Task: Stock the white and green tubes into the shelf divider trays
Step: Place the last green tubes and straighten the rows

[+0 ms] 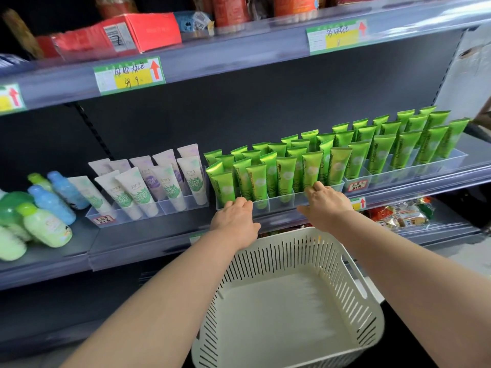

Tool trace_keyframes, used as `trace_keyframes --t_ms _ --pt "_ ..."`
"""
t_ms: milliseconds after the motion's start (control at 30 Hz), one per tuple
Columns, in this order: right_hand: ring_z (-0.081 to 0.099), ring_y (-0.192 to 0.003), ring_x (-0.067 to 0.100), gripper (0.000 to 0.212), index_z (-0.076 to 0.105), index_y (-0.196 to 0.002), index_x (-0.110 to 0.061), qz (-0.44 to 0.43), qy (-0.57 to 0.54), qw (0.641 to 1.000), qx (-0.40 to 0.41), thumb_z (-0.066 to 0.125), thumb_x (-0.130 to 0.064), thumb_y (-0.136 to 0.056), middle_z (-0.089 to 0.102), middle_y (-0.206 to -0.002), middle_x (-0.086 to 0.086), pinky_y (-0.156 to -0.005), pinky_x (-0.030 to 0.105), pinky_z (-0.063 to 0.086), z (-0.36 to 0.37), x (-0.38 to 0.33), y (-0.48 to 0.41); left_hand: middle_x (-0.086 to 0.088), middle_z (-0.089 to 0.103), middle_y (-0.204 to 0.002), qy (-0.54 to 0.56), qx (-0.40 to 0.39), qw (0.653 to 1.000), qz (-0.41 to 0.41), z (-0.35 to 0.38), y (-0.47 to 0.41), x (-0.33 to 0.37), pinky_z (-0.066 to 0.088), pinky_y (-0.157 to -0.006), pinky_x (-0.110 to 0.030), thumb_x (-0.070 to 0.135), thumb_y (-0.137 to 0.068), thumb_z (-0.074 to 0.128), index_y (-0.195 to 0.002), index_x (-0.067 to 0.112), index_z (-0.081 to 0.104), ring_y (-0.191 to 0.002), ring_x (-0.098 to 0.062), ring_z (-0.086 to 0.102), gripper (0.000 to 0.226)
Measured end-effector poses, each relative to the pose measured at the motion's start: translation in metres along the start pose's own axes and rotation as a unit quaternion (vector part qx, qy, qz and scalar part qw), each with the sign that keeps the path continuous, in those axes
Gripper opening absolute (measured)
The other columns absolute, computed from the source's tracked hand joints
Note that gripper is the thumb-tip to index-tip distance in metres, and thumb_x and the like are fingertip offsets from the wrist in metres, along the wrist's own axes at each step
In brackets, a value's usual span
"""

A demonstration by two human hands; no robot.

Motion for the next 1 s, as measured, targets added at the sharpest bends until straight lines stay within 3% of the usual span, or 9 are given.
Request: trace_keyframes --t_ms 133,233,333,433,533,633,800,1000 --pt "0.048 -0.114 0.026 0.047 0.047 -0.126 -0.014 -0.005 0.011 1.000 -0.003 0.044 -0.049 -0.094 0.045 -0.120 0.005 -0.091 0.039 0.042 0.001 0.000 0.002 0.001 0.031 -0.149 0.001 -0.001 1.000 0.009 0.004 0.001 -0.001 0.039 -0.103 -0.040 0.038 -0.096 0.049 -0.148 0.017 0.029 -0.132 -0.024 0.034 0.060" --pt "0.044 -0.122 0.024 0.052 0.042 -0.133 -0.015 -0.016 0.011 1.000 0.003 0.046 -0.048 -0.094 0.044 -0.128 0.003 -0.099 0.039 0.039 0.004 0.000 0.005 0.003 0.029 -0.153 0.024 -0.016 0.999 0.019 0.004 0.003 -0.003 0.039 -0.103 -0.041 0.034 -0.096 0.050 -0.149 0.017 0.030 -0.134 -0.023 0.035 0.059" --pt "0.040 -0.129 0.023 0.057 0.038 -0.140 -0.015 -0.013 0.004 1.000 -0.006 0.046 -0.048 -0.094 0.040 -0.140 0.003 -0.106 0.040 0.034 0.005 0.000 0.009 0.005 0.047 -0.141 0.097 0.056 0.994 0.011 -0.016 0.010 -0.019 0.046 -0.093 -0.038 0.032 -0.098 0.048 -0.138 0.023 0.049 -0.122 -0.020 0.050 0.041" --pt "0.053 -0.112 0.023 0.042 0.052 -0.127 -0.018 -0.043 0.013 0.998 0.038 0.046 -0.043 -0.095 0.053 -0.123 0.003 -0.090 0.039 0.045 -0.015 -0.015 0.011 0.006 0.065 -0.115 0.150 0.187 0.971 0.004 -0.053 0.022 -0.041 0.048 -0.085 -0.030 0.027 -0.100 0.047 -0.110 0.024 0.066 -0.102 -0.012 0.059 0.022" --pt "0.060 -0.100 0.024 0.031 0.060 -0.119 -0.022 -0.094 -0.022 0.989 0.112 0.046 -0.037 -0.096 0.061 -0.112 0.001 -0.073 0.034 0.049 -0.053 -0.051 0.012 0.008 0.068 -0.109 0.188 0.250 0.950 -0.010 -0.085 0.028 -0.063 0.042 -0.082 -0.024 0.024 -0.098 0.051 -0.107 0.023 0.069 -0.097 -0.010 0.059 0.020" --pt "0.063 -0.101 0.023 0.030 0.060 -0.121 -0.026 -0.147 -0.053 0.976 0.154 0.046 -0.034 -0.096 0.064 -0.114 -0.001 -0.068 0.032 0.050 -0.082 -0.088 0.008 0.006 0.070 -0.107 0.197 0.290 0.936 -0.040 -0.112 0.022 -0.085 0.048 -0.080 -0.031 0.023 -0.096 0.053 -0.106 0.025 0.071 -0.098 -0.016 0.062 0.020" --pt "0.060 -0.098 0.022 0.024 0.065 -0.110 -0.027 -0.186 -0.046 0.961 0.200 0.046 -0.029 -0.095 0.067 -0.104 -0.002 -0.065 0.031 0.050 -0.096 -0.120 -0.001 0.007 0.072 -0.106 0.180 0.275 0.943 -0.049 -0.138 -0.025 -0.108 0.051 -0.085 -0.034 0.021 -0.092 0.057 -0.103 0.029 0.074 -0.102 -0.019 0.064 0.022" --pt "0.054 -0.098 0.028 0.027 0.068 -0.112 -0.020 -0.204 -0.061 0.942 0.258 0.060 -0.024 -0.087 0.069 -0.105 0.003 -0.077 0.039 0.046 -0.106 -0.135 -0.017 0.013 0.070 -0.109 0.126 0.156 0.979 -0.034 -0.134 -0.082 -0.106 0.049 -0.089 -0.030 0.029 -0.085 0.070 -0.103 0.034 0.074 -0.106 -0.016 0.061 0.019"
Point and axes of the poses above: each hand's wrist, its own y-axis away from the middle knuckle, its own z-axis out of the palm, x = y × z, the point moved 8 cm from there along -y, towards the middle knuckle
